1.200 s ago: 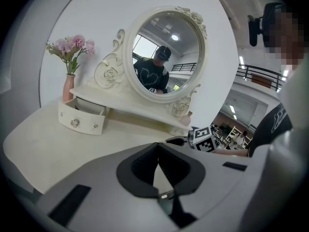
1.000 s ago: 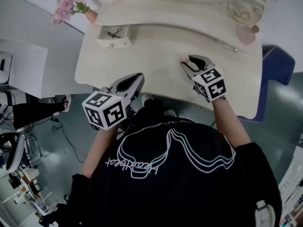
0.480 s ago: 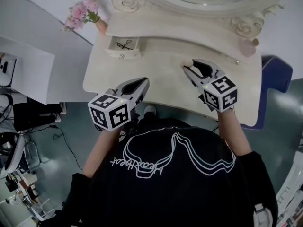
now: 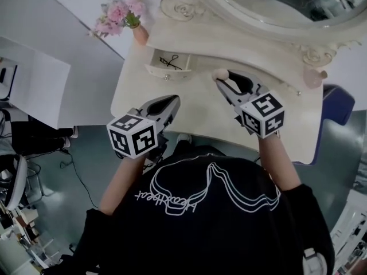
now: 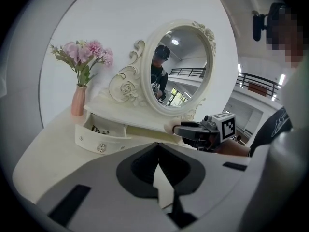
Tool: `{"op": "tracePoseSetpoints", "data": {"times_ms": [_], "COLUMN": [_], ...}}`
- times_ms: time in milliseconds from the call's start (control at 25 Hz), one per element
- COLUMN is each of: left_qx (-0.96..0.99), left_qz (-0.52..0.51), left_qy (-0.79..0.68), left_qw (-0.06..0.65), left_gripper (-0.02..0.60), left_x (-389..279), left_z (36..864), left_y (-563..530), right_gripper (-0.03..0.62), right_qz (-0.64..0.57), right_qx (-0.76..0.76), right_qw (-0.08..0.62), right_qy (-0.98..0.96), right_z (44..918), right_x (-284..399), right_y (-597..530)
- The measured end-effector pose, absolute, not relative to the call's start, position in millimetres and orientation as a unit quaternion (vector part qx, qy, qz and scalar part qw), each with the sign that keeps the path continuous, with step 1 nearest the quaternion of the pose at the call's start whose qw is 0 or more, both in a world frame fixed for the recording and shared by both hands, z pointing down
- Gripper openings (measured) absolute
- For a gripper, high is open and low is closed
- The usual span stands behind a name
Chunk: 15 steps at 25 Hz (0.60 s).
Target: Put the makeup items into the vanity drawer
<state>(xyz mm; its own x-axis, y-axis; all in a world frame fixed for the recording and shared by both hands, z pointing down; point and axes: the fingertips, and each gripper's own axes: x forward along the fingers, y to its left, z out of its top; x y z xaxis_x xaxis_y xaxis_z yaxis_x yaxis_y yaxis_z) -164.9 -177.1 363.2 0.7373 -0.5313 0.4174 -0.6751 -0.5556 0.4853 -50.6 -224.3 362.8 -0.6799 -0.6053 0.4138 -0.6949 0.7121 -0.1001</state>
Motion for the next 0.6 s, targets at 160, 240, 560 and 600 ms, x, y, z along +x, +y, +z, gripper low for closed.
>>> {"op": "tracePoseSetpoints", "data": {"times_ms": [160, 240, 560, 600], "left_qx": [0.872, 0.870, 0.868, 0.868], "left_qz": [0.106, 0.108, 0.108, 0.109], "left_qy": [-0.349, -0.349, -0.346, -0.345], "left_qw": [0.328, 0.332, 0.338, 0.338], "left_gripper": [0.006, 0.006, 0.006, 0.006], "left_x": [-192.2, -204.7, -244.2, -248.2], "left_z": [367.6, 371.7, 379.5, 380.7], "left_y": [-193.2, -199.3, -220.2, -221.9], "right_gripper": [0.133, 0.133, 0.133, 0.133], "right_qz": [0.127, 0.129, 0.143, 0.144], "right_qx": [0.351, 0.348, 0.339, 0.339], "right_qw": [0.186, 0.189, 0.203, 0.205], "right_qy": [-0.909, -0.909, -0.907, -0.907], "right_z": [369.2, 372.4, 393.9, 396.5], "right_x": [-85.2, -101.9, -152.2, -156.6], "right_y": [-244.2, -252.9, -281.5, -284.6]}}
